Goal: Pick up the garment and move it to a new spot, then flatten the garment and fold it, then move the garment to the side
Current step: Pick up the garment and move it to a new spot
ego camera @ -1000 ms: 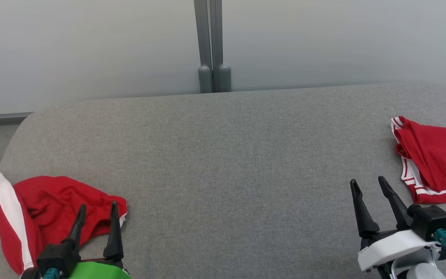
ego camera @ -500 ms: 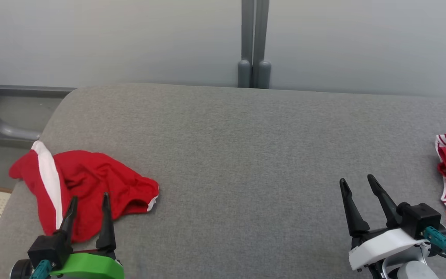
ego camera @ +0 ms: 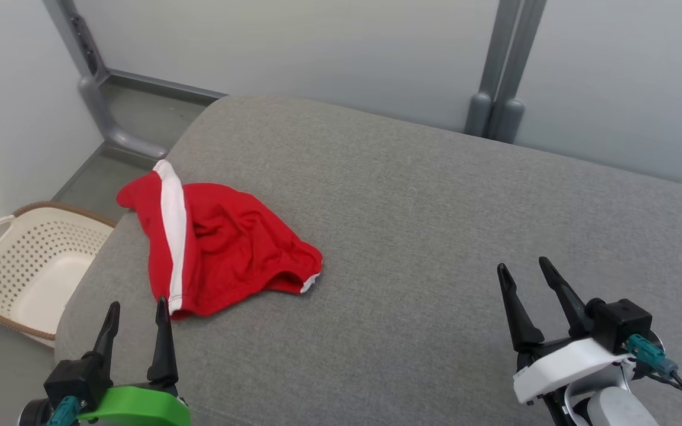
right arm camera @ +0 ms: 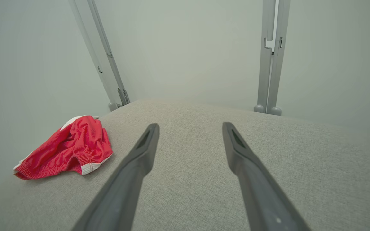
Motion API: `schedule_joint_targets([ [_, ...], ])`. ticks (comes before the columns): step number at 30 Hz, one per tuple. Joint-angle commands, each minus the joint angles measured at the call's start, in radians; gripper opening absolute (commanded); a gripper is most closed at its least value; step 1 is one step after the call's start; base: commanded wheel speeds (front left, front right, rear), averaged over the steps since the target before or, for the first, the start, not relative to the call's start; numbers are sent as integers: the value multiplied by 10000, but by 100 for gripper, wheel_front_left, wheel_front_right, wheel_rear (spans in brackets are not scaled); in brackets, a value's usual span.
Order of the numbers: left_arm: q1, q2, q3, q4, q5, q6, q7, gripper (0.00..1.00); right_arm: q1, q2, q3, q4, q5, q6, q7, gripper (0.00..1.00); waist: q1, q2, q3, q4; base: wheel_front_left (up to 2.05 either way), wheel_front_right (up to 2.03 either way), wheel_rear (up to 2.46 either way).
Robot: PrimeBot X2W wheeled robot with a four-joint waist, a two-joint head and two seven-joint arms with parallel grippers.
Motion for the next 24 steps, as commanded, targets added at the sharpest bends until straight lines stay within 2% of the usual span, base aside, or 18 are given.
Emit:
schedule_joint_targets([
  [1,-173,-37,19,28,-9,-12,-26,100,-88,-79,-2,30,-67,2,-27,100,1,0,183,746,0,0,0],
  [9,-336,-35,80,288,-135,-75,-23,100,-270,-118,167,-72,-153,2,-27,100,1,0,297,868,0,0,0],
  [13,-920,182,13,569,-498,-132,551,100,-388,-183,252,-277,-226,2,-27,100,1,0,483,647,0,0,0],
  [17,-1860,619,-96,844,-1062,-195,1949,100,-561,-286,329,-464,-313,2,-27,100,1,0,813,285,0,0,0],
  [19,-2294,868,-253,1151,-1567,-242,3185,100,-692,-335,387,-532,-325,2,-27,100,1,0,1036,34,0,0,0],
  [21,-2893,1406,-316,1245,-1844,-234,4029,100,-862,-363,496,-592,-363,2,-27,100,1,0,1287,-278,0,0,0],
  [24,-3434,1710,-630,1634,-2580,-256,5428,100,-1094,-406,585,-607,-382,2,-27,100,1,0,1625,-734,0,0,0],
])
